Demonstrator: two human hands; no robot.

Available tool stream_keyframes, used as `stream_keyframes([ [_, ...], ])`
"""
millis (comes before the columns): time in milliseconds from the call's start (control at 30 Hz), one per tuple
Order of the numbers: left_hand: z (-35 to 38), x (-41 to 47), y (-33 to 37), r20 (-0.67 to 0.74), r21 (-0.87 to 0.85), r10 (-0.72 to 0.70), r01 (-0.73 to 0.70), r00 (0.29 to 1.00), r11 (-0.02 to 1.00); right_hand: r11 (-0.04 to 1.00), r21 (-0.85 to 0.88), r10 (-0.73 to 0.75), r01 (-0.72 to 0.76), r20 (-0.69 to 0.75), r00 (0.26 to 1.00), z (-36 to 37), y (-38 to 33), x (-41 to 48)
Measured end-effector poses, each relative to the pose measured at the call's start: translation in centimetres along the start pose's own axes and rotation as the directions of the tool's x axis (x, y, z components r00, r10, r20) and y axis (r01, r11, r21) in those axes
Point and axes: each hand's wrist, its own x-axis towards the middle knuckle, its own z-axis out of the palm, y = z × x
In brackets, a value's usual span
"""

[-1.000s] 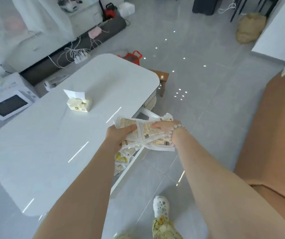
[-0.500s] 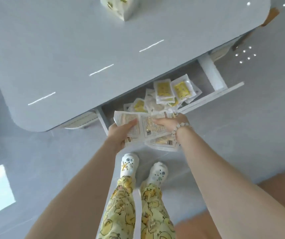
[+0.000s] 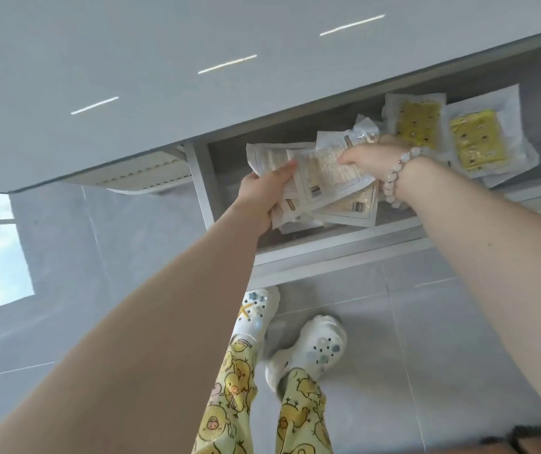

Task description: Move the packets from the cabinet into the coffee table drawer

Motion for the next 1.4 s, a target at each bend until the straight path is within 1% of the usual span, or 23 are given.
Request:
stream_keyframes([
  [133, -0.8, 3.8, -0.7, -0.029, -0.029, 0.020, -0.021, 0.999, 0.999, 0.980, -0.194, -0.067, 0.052, -0.069, 0.995, 2.6, -0.3, 3.4],
  [300, -1.5, 7.2, -1.9, -0.125, -0.040, 0.016, -0.021, 0.992, 0.999, 0.902, -0.400, -0.200, 0.159, -0.061, 0.978, 5.1, -1.1, 6.5],
  [367, -1.6, 8.1, -2.1, -0.157, -0.051, 0.022, -0.030, 0.987, 0.998, 0.870, -0.451, -0.262, 0.201, -0.077, 0.962, 5.5, -1.4, 7.3],
  [433, -1.3, 8.6, -2.2, -0.199, -0.057, 0.079, -0.092, 0.977, 0.994, 0.856, -0.473, -0.287, 0.209, -0.098, 0.953, 5.5, -1.4, 7.8],
  [467, -1.1, 8.7, -2.2, -0.228, -0.034, 0.134, -0.146, 0.964, 0.989, 0.853, -0.481, -0.284, 0.203, -0.101, 0.953, 5.5, -1.5, 8.0],
  [533, -1.0, 9.0, -2.0, -0.286, 0.097, 0.259, -0.241, 0.923, 0.966, 0.855, -0.487, -0.264, 0.178, -0.114, 0.958, 5.7, -1.6, 8.7],
  [600, -0.9, 9.2, -1.8, -0.312, 0.243, 0.332, -0.263, 0.890, 0.934, 0.864, -0.485, -0.229, 0.139, -0.131, 0.965, 5.8, -1.8, 9.2],
  [667, -1.0, 9.5, -1.8, -0.322, 0.332, 0.358, -0.250, 0.876, 0.910, 0.875, -0.472, -0.196, 0.108, -0.141, 0.971, 5.9, -2.1, 9.6],
  [767, -1.0, 9.8, -1.6, -0.320, 0.402, 0.364, -0.222, 0.875, 0.888, 0.920, -0.374, -0.169, 0.117, -0.110, 0.979, 6.0, -2.1, 9.9],
  [800, -1.0, 10.0, -1.5, -0.324, 0.427, 0.368, -0.213, 0.871, 0.879, 0.919, -0.382, -0.154, 0.100, -0.115, 0.981, 6.2, -2.2, 10.0],
  [833, -1.0, 10.1, -1.4, -0.340, 0.445, 0.378, -0.207, 0.861, 0.871, 0.908, -0.412, -0.148, 0.074, -0.150, 0.978, 6.3, -2.3, 10.1],
  [900, -1.1, 10.3, -1.1, -0.384, 0.488, 0.403, -0.188, 0.831, 0.853, 0.888, -0.460, -0.168, 0.023, -0.278, 0.946, 6.8, -2.8, 10.0],
  [933, -1.1, 10.1, -1.0, -0.398, 0.508, 0.414, -0.179, 0.819, 0.842, 0.881, -0.472, -0.193, 0.021, -0.318, 0.928, 7.2, -2.9, 9.6],
  [967, -1.0, 9.8, -1.0, -0.409, 0.522, 0.413, -0.163, 0.814, 0.837, 0.867, -0.496, -0.240, 0.049, -0.329, 0.913, 7.6, -2.8, 9.0],
  [1033, -0.9, 9.2, -1.0, -0.423, 0.541, 0.392, -0.119, 0.817, 0.832, 0.839, -0.530, -0.323, 0.122, -0.306, 0.895, 8.5, -2.3, 7.7],
  [1100, -0.9, 8.2, -0.8, -0.428, 0.562, 0.377, -0.085, 0.821, 0.823, 0.843, -0.515, -0.332, 0.156, -0.269, 0.904, 8.9, -1.8, 6.5],
  [1167, -1.2, 7.1, -0.6, -0.406, 0.600, 0.382, -0.074, 0.830, 0.797, 0.840, -0.521, -0.318, 0.152, -0.244, 0.916, 8.3, -1.3, 5.2],
  [1267, -1.7, 4.4, -0.2, -0.327, 0.661, 0.355, -0.057, 0.876, 0.749, 0.866, -0.488, -0.250, 0.111, -0.230, 0.940, 6.0, -1.1, 2.7],
  [1333, -2.1, 2.2, 0.3, -0.269, 0.688, 0.277, -0.017, 0.922, 0.726, 0.909, -0.408, -0.194, 0.081, -0.242, 0.951, 4.2, -1.3, 0.5],
  [1400, -2.3, -0.9, 1.2, -0.145, 0.725, 0.168, -0.011, 0.975, 0.689, 0.937, -0.341, -0.169, 0.077, -0.249, 0.954, 2.6, -2.0, -2.2],
])
